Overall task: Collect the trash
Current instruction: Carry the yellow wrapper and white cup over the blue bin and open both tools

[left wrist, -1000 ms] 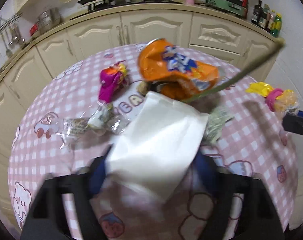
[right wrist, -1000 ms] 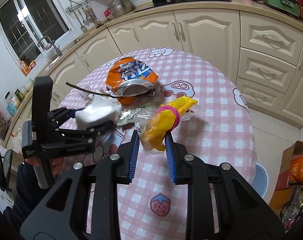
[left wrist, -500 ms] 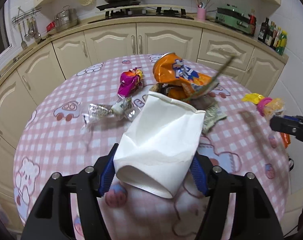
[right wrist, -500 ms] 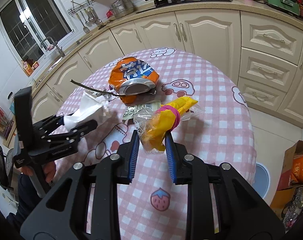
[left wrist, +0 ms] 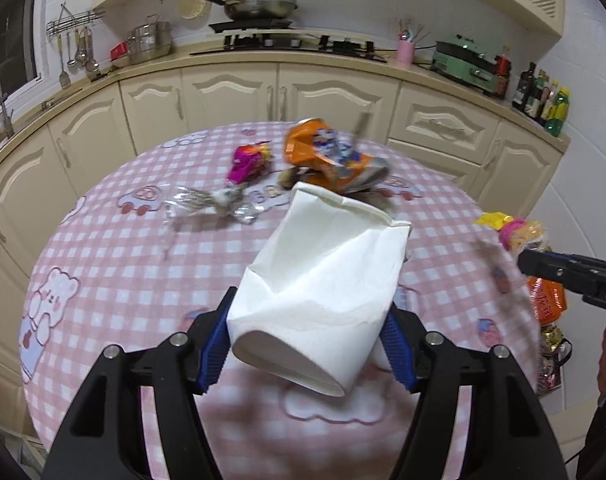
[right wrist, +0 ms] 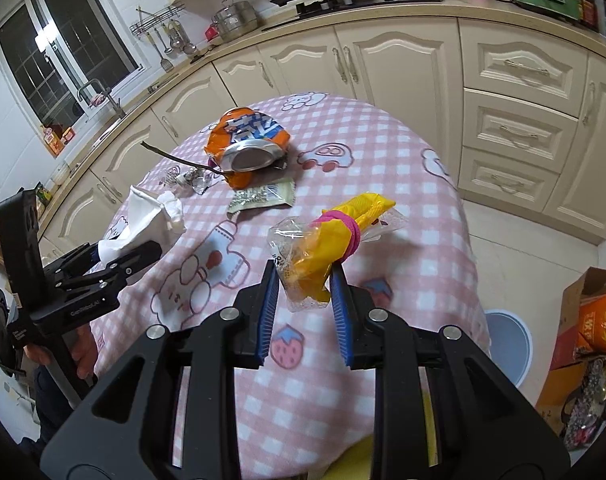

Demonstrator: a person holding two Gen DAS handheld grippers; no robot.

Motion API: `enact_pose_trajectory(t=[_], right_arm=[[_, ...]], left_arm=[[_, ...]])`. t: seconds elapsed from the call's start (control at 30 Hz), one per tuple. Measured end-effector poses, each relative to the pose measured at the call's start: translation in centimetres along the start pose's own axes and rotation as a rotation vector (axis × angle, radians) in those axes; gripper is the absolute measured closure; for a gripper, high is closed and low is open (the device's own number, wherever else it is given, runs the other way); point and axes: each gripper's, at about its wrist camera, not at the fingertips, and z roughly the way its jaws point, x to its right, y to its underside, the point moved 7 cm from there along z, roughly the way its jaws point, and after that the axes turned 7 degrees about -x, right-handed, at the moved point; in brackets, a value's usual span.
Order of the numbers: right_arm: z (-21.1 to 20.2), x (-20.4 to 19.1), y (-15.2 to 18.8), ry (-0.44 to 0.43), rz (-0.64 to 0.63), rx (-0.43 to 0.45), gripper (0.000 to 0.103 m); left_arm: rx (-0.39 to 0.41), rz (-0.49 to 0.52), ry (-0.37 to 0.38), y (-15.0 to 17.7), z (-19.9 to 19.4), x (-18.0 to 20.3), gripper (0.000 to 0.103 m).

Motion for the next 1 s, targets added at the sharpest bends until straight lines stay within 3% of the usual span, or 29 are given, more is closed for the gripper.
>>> enact_pose_trajectory(t=[0.27, 0.63, 1.0], right_arm=[[-2.1, 2.9, 1.7, 0.017, 0.047, 0.024, 0.077], [-5.3, 10.6, 4.0, 0.05, 0.176, 0.071, 0.077], [-8.6, 19.8, 7.9, 0.145, 0.357, 0.105, 0.077]], left_arm=[[0.031, 0.045, 0.052, -0.3, -0.4, 5.7, 0.038], [0.034, 0.148, 0.124, -0.9, 0.3, 15.5, 0.038], [-0.023, 0.334, 0.289, 0.1, 2.4, 28.4, 0.038]])
